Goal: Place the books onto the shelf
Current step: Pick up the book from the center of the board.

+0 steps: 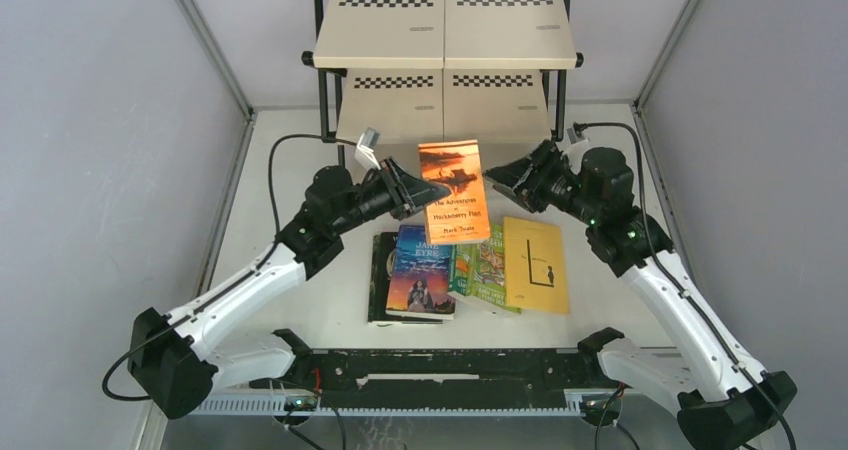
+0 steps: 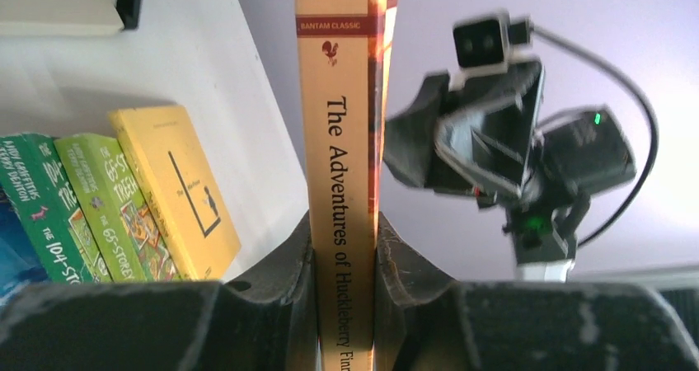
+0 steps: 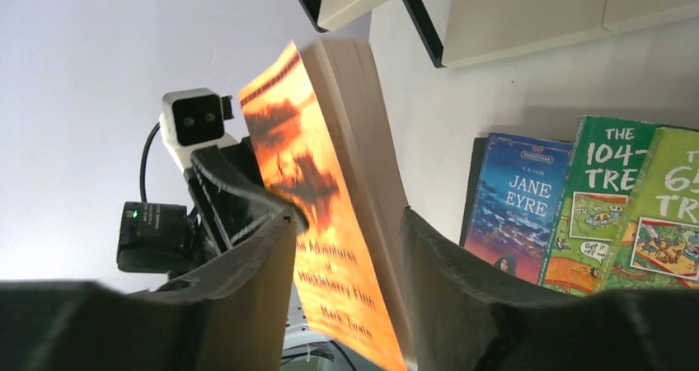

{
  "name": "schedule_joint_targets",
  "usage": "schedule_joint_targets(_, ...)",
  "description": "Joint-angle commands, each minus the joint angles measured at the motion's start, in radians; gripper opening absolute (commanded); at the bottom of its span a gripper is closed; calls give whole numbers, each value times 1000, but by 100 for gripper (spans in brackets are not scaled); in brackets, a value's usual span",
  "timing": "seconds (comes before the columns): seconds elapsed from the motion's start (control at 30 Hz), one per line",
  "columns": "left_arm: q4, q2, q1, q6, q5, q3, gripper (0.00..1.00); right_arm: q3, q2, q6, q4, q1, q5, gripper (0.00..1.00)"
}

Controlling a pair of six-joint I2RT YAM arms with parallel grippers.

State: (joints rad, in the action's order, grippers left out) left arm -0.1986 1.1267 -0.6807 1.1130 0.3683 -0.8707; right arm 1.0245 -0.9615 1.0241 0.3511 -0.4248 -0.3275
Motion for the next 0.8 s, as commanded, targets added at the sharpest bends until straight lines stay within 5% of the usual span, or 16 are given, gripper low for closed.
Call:
schedule_joint_targets(0.0, -89, -43, 26, 129, -98, -18, 0, 45, 52, -54, 33, 6, 15, 59)
schedule_joint_targets(0.77, -146, -80, -11, 281, -98, -120, 0, -78, 240, 14, 42, 0, -69, 67)
